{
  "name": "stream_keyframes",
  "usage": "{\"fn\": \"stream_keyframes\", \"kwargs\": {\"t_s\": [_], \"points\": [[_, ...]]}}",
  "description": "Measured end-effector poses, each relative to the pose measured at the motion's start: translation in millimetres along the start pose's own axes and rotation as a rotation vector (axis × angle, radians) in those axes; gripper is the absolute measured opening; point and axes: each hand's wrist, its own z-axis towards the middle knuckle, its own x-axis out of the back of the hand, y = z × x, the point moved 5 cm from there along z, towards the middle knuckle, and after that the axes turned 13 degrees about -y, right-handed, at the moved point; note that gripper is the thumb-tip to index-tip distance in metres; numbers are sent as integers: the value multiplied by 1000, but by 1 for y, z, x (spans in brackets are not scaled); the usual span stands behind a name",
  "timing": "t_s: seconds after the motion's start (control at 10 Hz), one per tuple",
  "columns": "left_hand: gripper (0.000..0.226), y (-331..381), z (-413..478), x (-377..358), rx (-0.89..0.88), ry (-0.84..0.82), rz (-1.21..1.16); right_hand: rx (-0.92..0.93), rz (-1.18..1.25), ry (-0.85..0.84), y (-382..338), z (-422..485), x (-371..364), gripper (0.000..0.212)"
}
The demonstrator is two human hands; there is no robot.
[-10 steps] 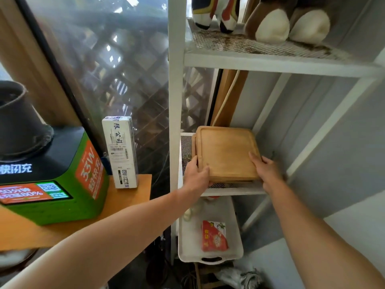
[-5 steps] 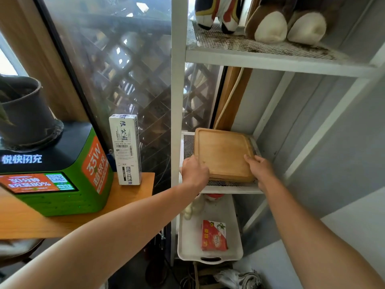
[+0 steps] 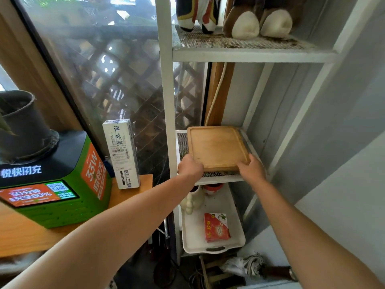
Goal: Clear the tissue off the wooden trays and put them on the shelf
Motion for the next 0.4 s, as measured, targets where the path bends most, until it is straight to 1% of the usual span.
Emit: {"fn": "stream_keyframes", "kwargs": {"t_s": [0.1,0.2,0.3,0.4], "points": [[25,-1,-2,2,1,-68,-64,12,53,-4,0,-14,2,61],[32,-2,-8,2,-12,-159,-116,14,63,-18,-3,-27,1,65],[58,2,-15,-6,16,-229,-167,1,78,-7,-4,-42,-1,57],[57,6,-21,-16,1,-308,-58,-32,45,-8,-6,-58,-4,50]]}}
